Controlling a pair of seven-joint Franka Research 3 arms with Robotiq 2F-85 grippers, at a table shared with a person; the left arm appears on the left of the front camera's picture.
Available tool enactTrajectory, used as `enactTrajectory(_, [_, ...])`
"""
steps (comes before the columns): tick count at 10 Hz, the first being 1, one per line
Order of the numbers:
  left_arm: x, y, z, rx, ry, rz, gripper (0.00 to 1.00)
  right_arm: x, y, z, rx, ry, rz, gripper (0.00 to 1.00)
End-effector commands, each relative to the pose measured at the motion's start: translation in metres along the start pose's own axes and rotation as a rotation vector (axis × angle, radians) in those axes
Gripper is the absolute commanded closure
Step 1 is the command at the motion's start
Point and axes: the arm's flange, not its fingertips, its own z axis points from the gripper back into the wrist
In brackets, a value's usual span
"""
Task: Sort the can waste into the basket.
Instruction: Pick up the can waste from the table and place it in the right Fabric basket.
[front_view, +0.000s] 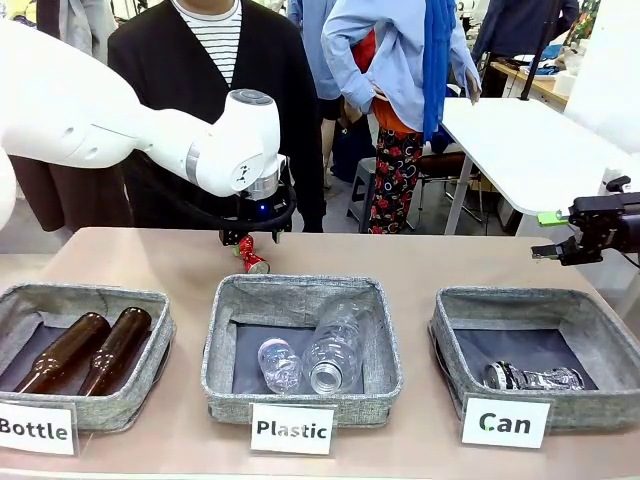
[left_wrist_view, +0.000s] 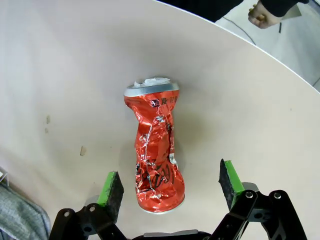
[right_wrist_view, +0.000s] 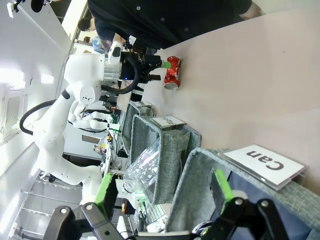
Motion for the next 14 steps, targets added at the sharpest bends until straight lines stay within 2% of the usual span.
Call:
enactTrajectory(1, [0.008, -0.002, -0.010, 0.001, -0.032, -0.021, 0.00, 0.001, 0.002, 0.001, 0.009, -0.007, 0.018, 0.00])
enactTrajectory(9, [0.027, 0.004, -0.051, 0.107, 0.028, -0.026, 0.00, 0.001, 0.002, 0.001, 0.009, -0.007, 0.018, 0.00])
enactTrajectory(10, [0.027, 0.004, -0.051, 0.130, 0.022, -0.027, 0.60, 0.001, 0.002, 0.001, 0.009, -0.007, 0.018, 0.00])
enactTrajectory(11, [0.027, 0.003, -0.052, 0.135, 0.023, -0.031, 0.60, 0.001, 0.002, 0.001, 0.009, -0.007, 0.018, 0.00])
enactTrajectory(12, [0.026, 0.003, -0.054, 0.137, 0.021, -0.030, 1.00, 0.001, 0.002, 0.001, 0.009, -0.007, 0.018, 0.00])
enactTrajectory(13, [0.026, 0.003, -0.055, 0.140, 0.023, -0.022, 0.65, 0.001, 0.002, 0.001, 0.009, -0.007, 0.018, 0.00])
enactTrajectory(14, [0.027, 0.002, -0.055, 0.143, 0.025, -0.018, 1.00, 0.001, 0.002, 0.001, 0.009, -0.007, 0.018, 0.00])
